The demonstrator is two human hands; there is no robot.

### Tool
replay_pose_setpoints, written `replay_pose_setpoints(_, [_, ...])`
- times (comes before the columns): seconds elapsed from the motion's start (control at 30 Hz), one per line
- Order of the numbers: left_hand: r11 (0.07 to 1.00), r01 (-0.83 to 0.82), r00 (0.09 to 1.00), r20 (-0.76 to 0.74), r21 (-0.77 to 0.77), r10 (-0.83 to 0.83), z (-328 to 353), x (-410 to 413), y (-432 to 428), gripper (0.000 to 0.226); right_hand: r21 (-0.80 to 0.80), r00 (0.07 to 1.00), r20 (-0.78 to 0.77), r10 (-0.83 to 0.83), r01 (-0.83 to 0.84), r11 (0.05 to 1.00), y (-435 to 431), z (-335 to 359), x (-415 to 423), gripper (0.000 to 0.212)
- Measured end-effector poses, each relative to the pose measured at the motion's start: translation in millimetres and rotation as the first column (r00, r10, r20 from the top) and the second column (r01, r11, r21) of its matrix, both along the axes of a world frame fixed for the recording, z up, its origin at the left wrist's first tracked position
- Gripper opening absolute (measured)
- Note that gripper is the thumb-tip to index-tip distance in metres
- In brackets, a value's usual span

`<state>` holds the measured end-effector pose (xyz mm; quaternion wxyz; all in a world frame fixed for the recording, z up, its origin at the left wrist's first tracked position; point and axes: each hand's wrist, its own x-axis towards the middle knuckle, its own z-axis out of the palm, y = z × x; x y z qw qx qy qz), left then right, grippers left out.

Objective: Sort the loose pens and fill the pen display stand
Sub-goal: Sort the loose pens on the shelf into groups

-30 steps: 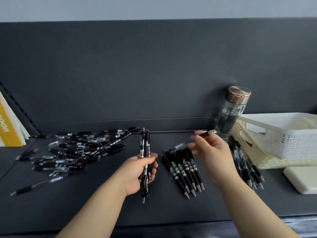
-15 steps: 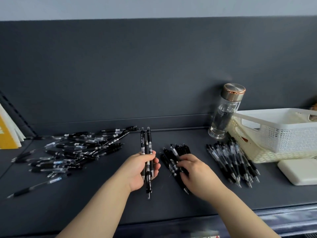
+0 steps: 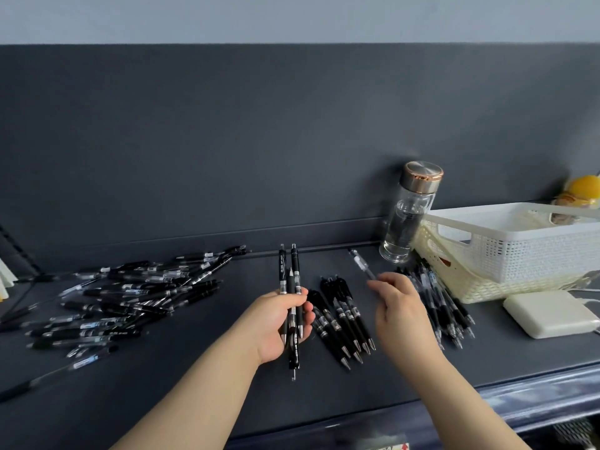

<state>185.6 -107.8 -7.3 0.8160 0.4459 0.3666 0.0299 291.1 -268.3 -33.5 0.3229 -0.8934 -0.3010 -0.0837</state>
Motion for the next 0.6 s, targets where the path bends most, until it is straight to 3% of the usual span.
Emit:
replay_pose_setpoints(0.17, [0.999, 0.052, 0.998, 0.028, 0.009, -0.052, 5.1, 26.0, -18.1, 0.010, -0.020, 0.993, 0.044, -0.108, 0.109, 0.994, -32.1, -3.2, 27.3, 0.036])
replay_pose_setpoints(0.33, [0.994, 0.114, 0.992, 0.061, -0.006, -0.113, 5.6, 43.2, -40.7, 0.011, -0.323, 0.987, -0.052, -0.149, 0.124, 0.938, -56.6, -5.6, 47.1, 0.040])
replay_pose_setpoints(0.4, [0.990, 0.139, 0.988, 0.070, -0.015, -0.137, 4.3, 44.9, -46.7, 0.012, -0.358, 0.987, -0.045, -0.153, 0.127, 0.925, -61.5, -5.1, 50.0, 0.036])
replay_pose_setpoints(0.5, [0.985, 0.173, 0.982, 0.085, -0.021, -0.171, 3.7, 43.9, -51.6, 0.011, -0.166, 0.997, 0.013, -0.074, 0.075, 0.983, -57.2, 6.3, 41.6, 0.026])
replay_pose_setpoints(0.6, [0.976, 0.217, 0.972, 0.085, 0.027, -0.218, 3.1, 40.9, -54.9, 0.013, 0.057, 0.973, -0.205, 0.107, -0.097, 0.994, -37.2, 26.3, 21.4, 0.022])
